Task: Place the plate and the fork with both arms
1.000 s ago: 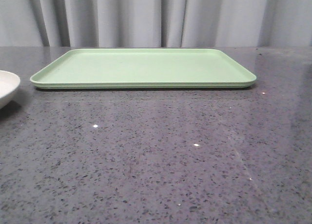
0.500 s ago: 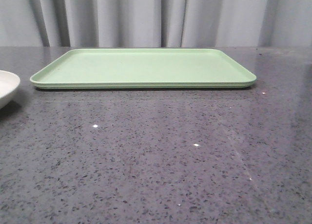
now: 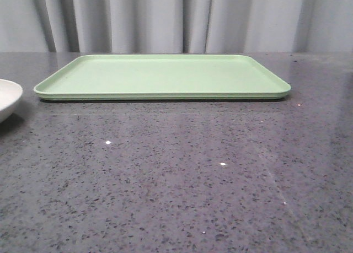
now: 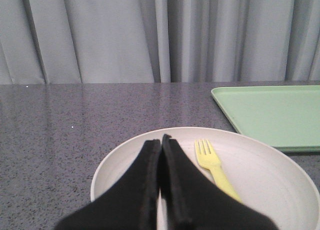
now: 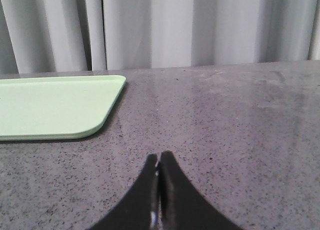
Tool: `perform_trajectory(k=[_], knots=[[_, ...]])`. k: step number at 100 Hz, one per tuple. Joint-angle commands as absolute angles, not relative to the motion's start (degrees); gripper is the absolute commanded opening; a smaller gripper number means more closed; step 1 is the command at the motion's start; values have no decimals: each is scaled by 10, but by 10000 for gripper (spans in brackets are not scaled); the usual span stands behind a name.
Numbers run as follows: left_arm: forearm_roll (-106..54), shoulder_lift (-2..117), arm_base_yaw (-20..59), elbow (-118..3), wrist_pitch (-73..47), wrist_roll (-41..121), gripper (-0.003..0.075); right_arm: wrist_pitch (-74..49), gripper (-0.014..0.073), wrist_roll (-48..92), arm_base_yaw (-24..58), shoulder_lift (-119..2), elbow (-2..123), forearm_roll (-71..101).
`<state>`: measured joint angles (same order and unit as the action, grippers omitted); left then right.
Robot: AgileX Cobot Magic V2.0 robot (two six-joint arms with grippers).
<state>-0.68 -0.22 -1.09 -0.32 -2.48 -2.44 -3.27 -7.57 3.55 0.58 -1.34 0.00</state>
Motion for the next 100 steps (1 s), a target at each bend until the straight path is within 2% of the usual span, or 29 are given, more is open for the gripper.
perform_trajectory(k=[1, 26, 77, 85, 91, 100], knots=[[-10, -13, -11, -34, 17, -25, -21, -22, -66, -70, 31, 9, 25, -4], [-10, 65, -10, -145, -87, -25, -21, -99, -66, -70, 31, -61, 124, -4], [-42, 285, -2, -343, -226, -25, -19, -292, -60, -70, 31, -286, 343, -4], [-42, 307, -2, -352, -227, -25, 6, -306, -16, -70, 31, -313, 363, -4], [-42, 317, -2, -353, -223, -25, 67, -311, 45, -70, 31, -327, 372, -4], [-42, 325, -2, -353, -221, -25, 181, -312, 185, -70, 31, -342, 378, -4]])
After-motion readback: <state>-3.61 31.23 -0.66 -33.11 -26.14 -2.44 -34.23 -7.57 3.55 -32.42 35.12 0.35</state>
